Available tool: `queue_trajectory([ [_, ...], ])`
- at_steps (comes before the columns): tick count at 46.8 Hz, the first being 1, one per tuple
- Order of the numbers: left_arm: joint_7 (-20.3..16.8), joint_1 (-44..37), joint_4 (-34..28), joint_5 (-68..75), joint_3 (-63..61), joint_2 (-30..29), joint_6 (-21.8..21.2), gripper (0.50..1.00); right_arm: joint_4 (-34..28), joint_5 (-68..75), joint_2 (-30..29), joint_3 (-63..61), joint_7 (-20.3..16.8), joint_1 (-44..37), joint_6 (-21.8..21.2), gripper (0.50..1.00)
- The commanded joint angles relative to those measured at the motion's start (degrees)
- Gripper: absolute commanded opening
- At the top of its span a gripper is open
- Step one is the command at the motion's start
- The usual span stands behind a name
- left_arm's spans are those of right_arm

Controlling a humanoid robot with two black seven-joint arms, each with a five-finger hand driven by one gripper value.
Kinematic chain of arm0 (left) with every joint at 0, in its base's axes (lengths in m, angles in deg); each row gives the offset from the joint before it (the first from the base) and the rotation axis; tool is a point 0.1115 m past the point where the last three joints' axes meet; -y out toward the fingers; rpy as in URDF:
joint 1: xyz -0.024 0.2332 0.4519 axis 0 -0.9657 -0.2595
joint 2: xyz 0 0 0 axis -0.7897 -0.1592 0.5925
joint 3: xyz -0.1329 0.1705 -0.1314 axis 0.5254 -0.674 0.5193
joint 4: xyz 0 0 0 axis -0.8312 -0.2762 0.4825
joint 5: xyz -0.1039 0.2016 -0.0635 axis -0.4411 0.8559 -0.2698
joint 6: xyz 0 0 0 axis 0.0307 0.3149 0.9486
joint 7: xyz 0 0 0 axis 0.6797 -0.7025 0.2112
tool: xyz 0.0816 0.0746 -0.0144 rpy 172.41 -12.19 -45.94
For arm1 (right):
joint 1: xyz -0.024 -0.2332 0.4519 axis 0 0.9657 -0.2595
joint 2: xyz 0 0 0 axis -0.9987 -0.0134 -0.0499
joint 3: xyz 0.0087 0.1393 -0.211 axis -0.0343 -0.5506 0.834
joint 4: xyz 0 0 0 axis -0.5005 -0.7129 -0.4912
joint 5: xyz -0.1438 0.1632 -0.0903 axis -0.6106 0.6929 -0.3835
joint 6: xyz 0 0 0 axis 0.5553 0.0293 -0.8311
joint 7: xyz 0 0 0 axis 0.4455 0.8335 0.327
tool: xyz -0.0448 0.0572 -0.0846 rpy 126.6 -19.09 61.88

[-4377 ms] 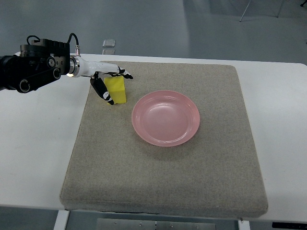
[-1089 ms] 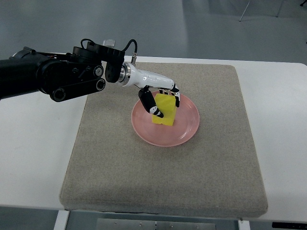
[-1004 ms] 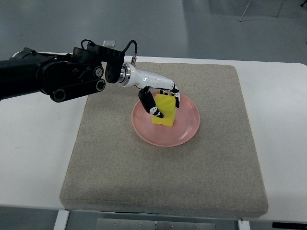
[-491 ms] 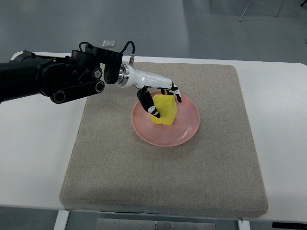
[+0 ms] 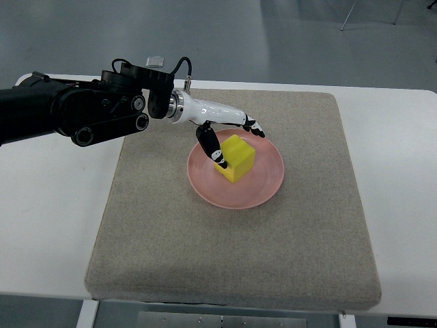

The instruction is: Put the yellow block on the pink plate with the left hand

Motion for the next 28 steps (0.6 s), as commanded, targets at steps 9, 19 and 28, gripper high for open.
queue_trajectory([
  [9, 0.04, -0.33, -7.94, -0.45, 1.12, -0.92, -0.19, 0.956, 0.00, 0.02, 0.00, 0.00, 0.01, -0.04, 0.00, 0.924],
  [19, 0.04, -0.59, -15.33, -1.42, 2.79, -1.01, -0.02, 0.956, 0.00, 0.02, 0.00, 0.00, 0.01, -0.04, 0.00, 0.924],
  [28, 0.04, -2.70, -19.38, -3.53, 3.15, -0.83, -0.46, 0.956, 0.00, 0.02, 0.00, 0.00, 0.01, -0.04, 0.00, 0.924],
])
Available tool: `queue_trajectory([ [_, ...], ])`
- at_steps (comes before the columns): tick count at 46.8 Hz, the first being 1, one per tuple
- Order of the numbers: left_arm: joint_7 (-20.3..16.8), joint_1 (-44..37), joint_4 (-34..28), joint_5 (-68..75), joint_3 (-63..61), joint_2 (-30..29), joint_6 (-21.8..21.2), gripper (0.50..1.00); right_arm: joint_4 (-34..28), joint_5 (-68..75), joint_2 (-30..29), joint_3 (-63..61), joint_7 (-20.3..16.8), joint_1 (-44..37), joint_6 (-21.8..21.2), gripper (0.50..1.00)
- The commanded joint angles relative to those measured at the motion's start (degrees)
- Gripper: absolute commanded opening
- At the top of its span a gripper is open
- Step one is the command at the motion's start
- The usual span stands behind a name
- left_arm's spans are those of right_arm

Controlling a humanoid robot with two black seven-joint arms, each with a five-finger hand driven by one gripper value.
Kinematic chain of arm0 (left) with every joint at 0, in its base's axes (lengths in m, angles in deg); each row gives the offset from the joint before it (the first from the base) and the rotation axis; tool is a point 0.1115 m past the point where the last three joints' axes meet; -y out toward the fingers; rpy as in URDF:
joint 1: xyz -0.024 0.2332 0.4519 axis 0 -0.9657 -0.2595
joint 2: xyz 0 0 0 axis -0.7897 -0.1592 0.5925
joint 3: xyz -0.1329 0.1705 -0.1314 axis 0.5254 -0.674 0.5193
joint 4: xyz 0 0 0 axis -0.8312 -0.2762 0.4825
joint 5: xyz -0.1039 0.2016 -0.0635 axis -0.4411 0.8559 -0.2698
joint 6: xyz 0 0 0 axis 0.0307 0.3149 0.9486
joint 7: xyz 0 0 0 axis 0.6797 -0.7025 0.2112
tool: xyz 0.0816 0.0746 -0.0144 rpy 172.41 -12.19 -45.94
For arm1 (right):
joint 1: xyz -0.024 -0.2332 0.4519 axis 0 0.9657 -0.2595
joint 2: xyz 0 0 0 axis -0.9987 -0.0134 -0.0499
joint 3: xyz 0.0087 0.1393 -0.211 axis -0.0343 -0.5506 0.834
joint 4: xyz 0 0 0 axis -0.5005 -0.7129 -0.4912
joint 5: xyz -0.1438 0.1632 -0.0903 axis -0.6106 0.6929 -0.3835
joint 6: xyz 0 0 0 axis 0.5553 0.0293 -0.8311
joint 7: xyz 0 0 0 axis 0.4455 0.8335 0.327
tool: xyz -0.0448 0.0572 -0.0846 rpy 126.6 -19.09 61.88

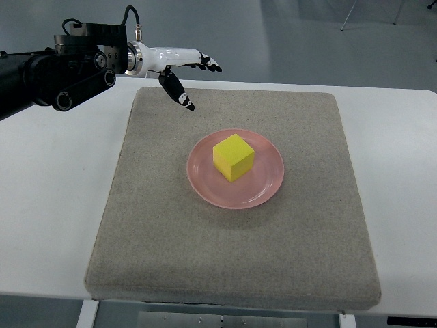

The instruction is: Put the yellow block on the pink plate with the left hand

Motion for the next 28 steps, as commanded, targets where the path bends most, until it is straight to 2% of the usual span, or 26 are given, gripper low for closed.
queue_trajectory([
  [1, 0.00, -1.77, -1.80, -1.17, 0.38, 0.08, -0.17, 0.956, 0.00, 0.02, 0.00, 0.00, -0.01, 0.00, 0.00, 0.924],
  [13, 0.08, -4.14, -9.62, -8.20, 5.21, 0.78, -0.17, 0.956, 0.00, 0.02, 0.00, 0.00, -0.01, 0.00, 0.00, 0.924],
  [20, 0.35, -5.02, -13.31, -17.42, 5.39, 0.95, -0.17, 0.956, 0.00, 0.02, 0.00, 0.00, -0.01, 0.00, 0.00, 0.924],
  [28, 1.14, -5.72, -20.52, -26.39, 5.39, 3.94, -0.61, 0.954, 0.00, 0.02, 0.00, 0.00, -0.01, 0.00, 0.00, 0.924],
])
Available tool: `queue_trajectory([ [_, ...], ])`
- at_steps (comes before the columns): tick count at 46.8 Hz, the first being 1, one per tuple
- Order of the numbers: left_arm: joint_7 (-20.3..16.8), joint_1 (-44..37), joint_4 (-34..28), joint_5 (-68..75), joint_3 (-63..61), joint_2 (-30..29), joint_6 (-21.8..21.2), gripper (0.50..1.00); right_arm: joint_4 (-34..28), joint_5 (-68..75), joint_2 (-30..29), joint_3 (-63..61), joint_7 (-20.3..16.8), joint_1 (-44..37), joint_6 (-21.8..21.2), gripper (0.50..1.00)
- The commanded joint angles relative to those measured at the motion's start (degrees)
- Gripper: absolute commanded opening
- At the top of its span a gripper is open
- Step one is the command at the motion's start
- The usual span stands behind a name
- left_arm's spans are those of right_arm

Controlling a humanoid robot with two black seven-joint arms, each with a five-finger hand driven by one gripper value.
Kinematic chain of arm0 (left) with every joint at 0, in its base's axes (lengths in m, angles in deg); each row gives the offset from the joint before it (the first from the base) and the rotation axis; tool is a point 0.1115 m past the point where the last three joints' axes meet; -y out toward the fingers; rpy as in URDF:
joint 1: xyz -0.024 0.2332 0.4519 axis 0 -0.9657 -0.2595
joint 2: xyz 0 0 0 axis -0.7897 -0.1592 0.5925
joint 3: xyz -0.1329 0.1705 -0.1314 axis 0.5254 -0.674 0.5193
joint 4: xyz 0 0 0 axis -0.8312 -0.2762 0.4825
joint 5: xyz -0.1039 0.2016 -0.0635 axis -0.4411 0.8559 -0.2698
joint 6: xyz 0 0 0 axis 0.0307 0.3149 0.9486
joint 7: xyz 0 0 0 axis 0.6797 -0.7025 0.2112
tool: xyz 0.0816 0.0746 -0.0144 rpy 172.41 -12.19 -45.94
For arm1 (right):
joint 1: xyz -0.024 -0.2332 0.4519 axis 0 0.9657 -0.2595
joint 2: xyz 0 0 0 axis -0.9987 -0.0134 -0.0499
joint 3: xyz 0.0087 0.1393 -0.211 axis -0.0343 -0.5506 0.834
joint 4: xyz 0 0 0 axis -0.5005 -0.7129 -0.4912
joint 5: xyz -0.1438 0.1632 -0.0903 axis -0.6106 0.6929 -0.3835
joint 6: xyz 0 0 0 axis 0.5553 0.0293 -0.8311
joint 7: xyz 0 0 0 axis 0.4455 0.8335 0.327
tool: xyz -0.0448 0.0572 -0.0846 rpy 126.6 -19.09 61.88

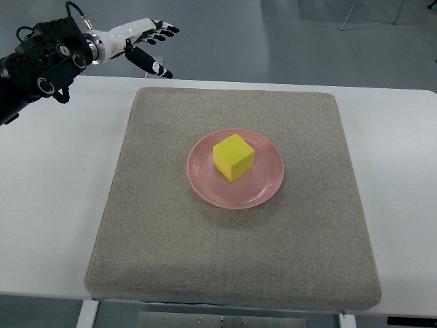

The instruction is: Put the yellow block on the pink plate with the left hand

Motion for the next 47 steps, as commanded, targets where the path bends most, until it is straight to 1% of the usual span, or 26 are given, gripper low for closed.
queue_trajectory([
  [1, 0.52, -0.18, -3.34, -3.65, 0.06, 1.46, -0.78, 0.951, 0.00, 0.00, 0.00, 0.00, 0.00, 0.07, 0.00, 0.924],
  [7, 1.31, -1.76, -4.67, -10.59, 0.14, 2.69, -3.33, 0.947, 0.00, -0.08, 0.00, 0.00, 0.00, -0.02, 0.00, 0.924],
  [14, 6.32, -2.29, -4.67, -21.57, 0.50, 3.30, -7.10, 0.943, 0.00, 0.00, 0.00, 0.00, 0.00, -0.02, 0.00, 0.924],
  [17, 6.50, -3.26, -4.49, -25.79, 0.58, 3.74, -8.51, 0.943, 0.00, 0.00, 0.00, 0.00, 0.00, 0.07, 0.00, 0.924],
  [21, 6.23, -4.40, -4.23, -30.28, 1.55, 4.01, -8.43, 0.943, 0.00, 0.00, 0.00, 0.00, 0.00, -0.02, 0.00, 0.924],
  [27, 4.65, -7.21, -4.14, -32.84, 6.81, 4.10, -6.94, 0.943, 0.00, 0.00, 0.00, 0.00, 0.00, -0.02, 0.00, 0.924],
  [32, 1.58, -9.23, -4.32, -32.58, 11.56, 4.10, -3.25, 0.943, 0.00, 0.00, 0.00, 0.00, 0.00, -0.02, 0.00, 0.924],
  [39, -1.94, -10.90, -4.40, -33.01, 16.92, 4.10, 0.44, 0.943, 0.00, 0.00, 0.00, 0.00, 0.00, -0.02, 0.00, 0.924],
  [47, -2.47, -13.71, -4.58, -32.93, 28.78, 4.10, 6.94, 0.951, 0.00, 0.00, 0.00, 0.00, 0.00, -0.02, 0.00, 0.924],
])
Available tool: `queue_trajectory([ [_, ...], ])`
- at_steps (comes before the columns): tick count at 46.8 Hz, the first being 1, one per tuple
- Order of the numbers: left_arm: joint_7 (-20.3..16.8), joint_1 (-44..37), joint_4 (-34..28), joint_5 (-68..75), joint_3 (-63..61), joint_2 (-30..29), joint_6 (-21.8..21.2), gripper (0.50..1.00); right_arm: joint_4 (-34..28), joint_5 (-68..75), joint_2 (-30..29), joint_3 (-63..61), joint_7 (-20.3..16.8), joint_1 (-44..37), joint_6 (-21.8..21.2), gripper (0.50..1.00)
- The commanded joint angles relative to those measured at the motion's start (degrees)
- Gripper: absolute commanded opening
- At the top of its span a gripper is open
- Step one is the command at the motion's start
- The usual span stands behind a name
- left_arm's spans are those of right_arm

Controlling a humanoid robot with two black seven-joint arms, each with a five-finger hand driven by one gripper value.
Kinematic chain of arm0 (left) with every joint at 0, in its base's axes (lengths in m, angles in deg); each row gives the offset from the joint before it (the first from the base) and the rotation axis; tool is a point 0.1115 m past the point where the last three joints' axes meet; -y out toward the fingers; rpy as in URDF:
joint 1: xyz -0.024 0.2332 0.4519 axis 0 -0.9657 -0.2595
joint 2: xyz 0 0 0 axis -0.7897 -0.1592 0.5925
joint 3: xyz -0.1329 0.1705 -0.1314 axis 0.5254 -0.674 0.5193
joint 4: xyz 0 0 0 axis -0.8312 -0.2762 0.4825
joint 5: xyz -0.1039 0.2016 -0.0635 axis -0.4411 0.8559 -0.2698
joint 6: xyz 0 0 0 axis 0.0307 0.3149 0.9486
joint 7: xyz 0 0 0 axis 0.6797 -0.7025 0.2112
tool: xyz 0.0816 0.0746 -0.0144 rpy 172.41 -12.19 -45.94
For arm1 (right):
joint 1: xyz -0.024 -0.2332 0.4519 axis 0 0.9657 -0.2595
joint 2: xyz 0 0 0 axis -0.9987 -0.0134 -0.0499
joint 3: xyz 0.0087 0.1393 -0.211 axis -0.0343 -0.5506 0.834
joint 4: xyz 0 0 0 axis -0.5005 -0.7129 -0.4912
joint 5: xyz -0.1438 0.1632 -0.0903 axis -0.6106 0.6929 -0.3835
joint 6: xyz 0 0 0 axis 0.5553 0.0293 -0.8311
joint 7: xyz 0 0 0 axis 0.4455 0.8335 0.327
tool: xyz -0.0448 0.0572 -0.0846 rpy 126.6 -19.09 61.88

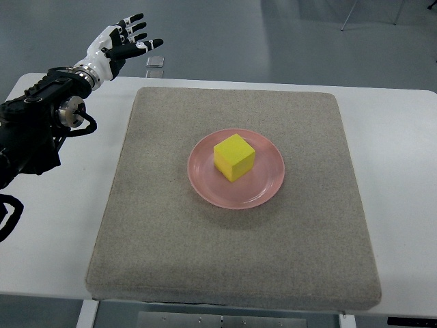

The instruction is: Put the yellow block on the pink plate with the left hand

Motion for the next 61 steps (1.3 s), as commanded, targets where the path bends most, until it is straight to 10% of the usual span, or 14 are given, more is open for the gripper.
queue_trajectory([
  [1, -0.02, -1.81, -0.11, 0.07, 6.20, -0.01, 3.64, 0.954, 0.00, 0.03, 0.00, 0.00, 0.00, -0.01, 0.00, 0.924],
  [61, -0.02, -5.68, -0.46, -0.90, 13.25, 3.86, -1.18, 0.962, 0.00, -0.15, 0.00, 0.18, 0.00, -0.10, 0.00, 0.924],
])
